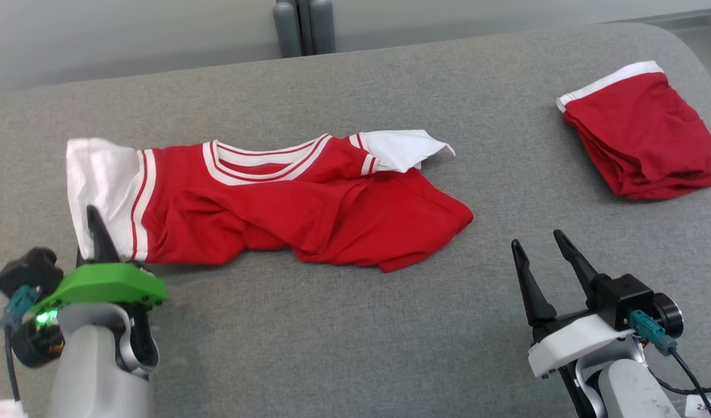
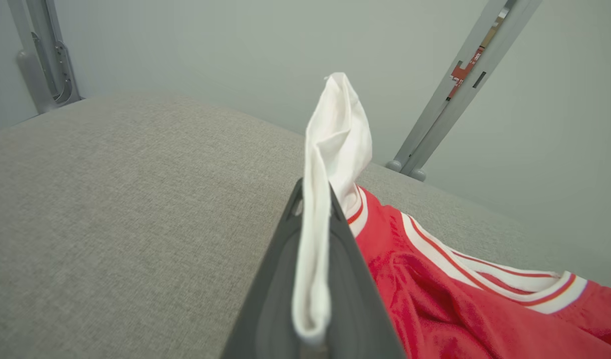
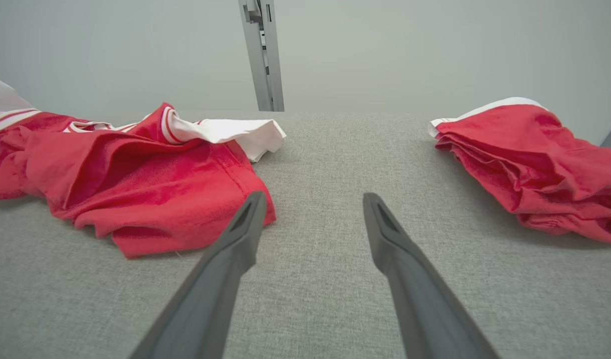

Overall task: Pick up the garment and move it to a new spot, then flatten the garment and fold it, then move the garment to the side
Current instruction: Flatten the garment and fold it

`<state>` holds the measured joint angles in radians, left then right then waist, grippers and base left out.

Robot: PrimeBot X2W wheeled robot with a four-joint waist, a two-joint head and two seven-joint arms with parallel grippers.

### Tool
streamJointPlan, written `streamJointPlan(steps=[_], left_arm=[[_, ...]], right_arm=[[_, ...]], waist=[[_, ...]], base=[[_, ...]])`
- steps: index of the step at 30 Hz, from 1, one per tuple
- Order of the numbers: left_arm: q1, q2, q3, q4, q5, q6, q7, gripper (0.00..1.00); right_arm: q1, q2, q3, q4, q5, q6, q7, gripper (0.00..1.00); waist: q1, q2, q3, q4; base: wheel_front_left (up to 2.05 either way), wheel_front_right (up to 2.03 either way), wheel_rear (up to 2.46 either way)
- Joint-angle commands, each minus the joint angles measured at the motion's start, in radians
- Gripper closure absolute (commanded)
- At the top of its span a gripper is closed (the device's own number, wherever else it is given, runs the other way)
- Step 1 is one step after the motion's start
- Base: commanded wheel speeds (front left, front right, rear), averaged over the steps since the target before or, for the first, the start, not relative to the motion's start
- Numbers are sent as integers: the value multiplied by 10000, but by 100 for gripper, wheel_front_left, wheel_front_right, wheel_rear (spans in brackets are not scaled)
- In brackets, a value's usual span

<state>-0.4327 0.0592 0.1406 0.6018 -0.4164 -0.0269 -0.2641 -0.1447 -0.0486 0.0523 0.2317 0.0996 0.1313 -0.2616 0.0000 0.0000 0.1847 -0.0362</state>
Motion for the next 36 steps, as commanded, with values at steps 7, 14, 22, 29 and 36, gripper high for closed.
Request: streamJointPlan(steps=[7,14,22,29,36], left_arm=[[1401,-69,384,-214,-687,248,1,86],[1981,-65,71,-87,-1159,106,-1,0],[2619,-64,-212,-1407,118,-529,0,0],[2807,-66,-924,-2369,93,-582,1,0],[3117,-66,-2069,-3257,-29,-187,1,0]], right_arm=[[212,-37,40,115,49,-12,-49,0],[276,-37,113,245,55,-12,-48,0],[-364,-35,1170,497,94,-12,-48,0],[-1711,-40,2386,1955,481,-12,-48,0],[-3135,-41,2726,4153,711,-12,-49,0]], waist=[[0,0,-513,555],[0,0,-749,812],[0,0,-798,1402],[0,0,-533,2334],[0,0,-83,3394]], base=[[0,0,0],[0,0,0],[0,0,0],[0,0,0],[0,0,0]])
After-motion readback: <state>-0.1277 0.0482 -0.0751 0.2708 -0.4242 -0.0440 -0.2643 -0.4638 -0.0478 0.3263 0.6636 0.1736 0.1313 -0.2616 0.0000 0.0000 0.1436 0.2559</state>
